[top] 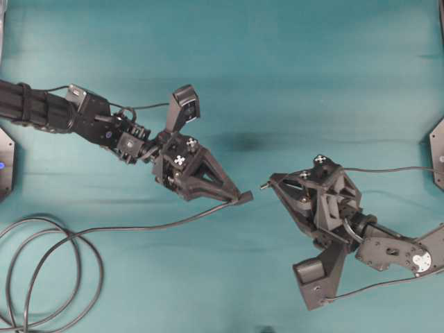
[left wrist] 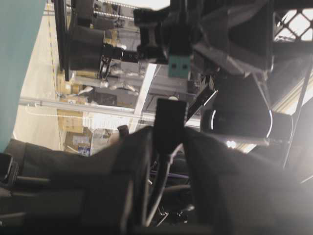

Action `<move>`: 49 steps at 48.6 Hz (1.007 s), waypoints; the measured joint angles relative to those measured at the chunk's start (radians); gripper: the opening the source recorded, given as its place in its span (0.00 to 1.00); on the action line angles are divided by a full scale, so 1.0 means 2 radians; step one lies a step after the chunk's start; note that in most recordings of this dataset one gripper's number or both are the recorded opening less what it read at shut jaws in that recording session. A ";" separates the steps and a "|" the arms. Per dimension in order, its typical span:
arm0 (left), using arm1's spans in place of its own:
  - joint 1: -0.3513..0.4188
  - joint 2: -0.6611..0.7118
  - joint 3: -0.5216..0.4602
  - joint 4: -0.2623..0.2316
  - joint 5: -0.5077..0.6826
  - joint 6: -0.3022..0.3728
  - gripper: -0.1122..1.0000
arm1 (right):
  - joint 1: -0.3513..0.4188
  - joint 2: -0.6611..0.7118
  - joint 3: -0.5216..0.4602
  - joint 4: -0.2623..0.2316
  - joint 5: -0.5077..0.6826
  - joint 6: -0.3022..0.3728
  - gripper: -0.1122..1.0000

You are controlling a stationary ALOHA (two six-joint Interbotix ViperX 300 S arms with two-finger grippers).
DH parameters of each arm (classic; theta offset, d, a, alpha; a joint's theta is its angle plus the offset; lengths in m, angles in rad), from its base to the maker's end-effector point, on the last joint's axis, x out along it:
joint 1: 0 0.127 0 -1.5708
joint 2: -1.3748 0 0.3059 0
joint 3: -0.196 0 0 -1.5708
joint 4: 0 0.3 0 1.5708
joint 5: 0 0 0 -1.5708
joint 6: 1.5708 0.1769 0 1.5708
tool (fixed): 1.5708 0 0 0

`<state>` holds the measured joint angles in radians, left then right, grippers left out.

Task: Insert the USB using both arms.
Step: 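Align the male plug tip with the female socket opening, then push the right gripper's plug into the left gripper's socket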

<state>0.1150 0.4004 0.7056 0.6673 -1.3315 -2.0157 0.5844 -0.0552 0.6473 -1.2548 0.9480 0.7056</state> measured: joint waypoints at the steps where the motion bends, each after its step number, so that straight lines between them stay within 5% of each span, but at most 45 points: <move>1: 0.000 0.000 -0.001 0.000 0.001 0.000 0.27 | 0.000 0.000 -0.001 0.000 0.000 0.000 0.29; 49: 0.002 0.000 -0.010 0.002 0.021 0.000 0.27 | -0.001 0.009 -0.006 0.000 -0.008 0.001 0.29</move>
<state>0.1181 0.4004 0.6857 0.6719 -1.2885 -2.0157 0.5829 -0.0368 0.6351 -1.2548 0.9327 0.7072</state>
